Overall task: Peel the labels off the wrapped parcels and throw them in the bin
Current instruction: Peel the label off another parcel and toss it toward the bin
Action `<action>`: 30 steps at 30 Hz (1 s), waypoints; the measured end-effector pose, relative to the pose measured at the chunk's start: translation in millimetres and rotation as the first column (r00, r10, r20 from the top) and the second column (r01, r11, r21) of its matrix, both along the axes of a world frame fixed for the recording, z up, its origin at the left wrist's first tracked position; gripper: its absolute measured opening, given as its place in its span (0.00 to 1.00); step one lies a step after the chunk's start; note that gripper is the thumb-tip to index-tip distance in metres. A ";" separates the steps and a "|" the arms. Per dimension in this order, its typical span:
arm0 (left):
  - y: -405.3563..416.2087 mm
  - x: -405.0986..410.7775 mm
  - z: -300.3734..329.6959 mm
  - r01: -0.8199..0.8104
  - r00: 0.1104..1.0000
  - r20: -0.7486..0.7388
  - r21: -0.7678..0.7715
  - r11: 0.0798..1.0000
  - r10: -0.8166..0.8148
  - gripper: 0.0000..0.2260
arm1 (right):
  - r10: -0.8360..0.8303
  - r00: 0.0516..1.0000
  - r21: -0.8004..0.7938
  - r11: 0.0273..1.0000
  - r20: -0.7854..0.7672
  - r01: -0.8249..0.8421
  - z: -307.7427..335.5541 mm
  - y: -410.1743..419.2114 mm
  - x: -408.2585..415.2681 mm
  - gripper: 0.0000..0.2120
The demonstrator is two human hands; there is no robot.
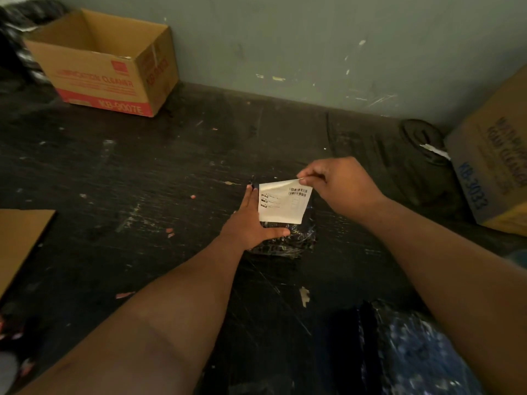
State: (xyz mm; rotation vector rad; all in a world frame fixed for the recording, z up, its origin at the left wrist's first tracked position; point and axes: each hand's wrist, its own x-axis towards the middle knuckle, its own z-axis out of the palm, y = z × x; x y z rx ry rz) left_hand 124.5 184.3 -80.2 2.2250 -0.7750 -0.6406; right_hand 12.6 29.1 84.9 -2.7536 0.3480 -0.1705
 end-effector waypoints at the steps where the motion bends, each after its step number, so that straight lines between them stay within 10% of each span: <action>1: 0.4 -1.3 2.6 0.002 1.000 -0.006 0.007 1.000 -0.002 0.68 | -0.009 1.000 0.003 1.000 0.008 0.009 0.9 2.0 -2.6 0.08; 7: 5.7 -9.7 11.4 0.018 1.000 -0.010 0.123 0.992 -0.017 0.64 | -0.167 0.952 0.052 0.986 0.255 0.159 52.3 -7.0 -4.3 0.07; 16: 4.9 -29.4 22.7 0.008 0.994 0.103 0.318 0.948 -0.043 0.56 | -0.009 0.978 -0.173 0.984 0.206 0.045 72.0 -16.9 -31.1 0.10; 30: -21.0 -105.8 83.6 0.064 0.902 0.384 0.338 0.939 -0.200 0.35 | -0.357 0.925 -0.293 0.905 -0.127 0.309 83.7 -68.9 -168.4 0.11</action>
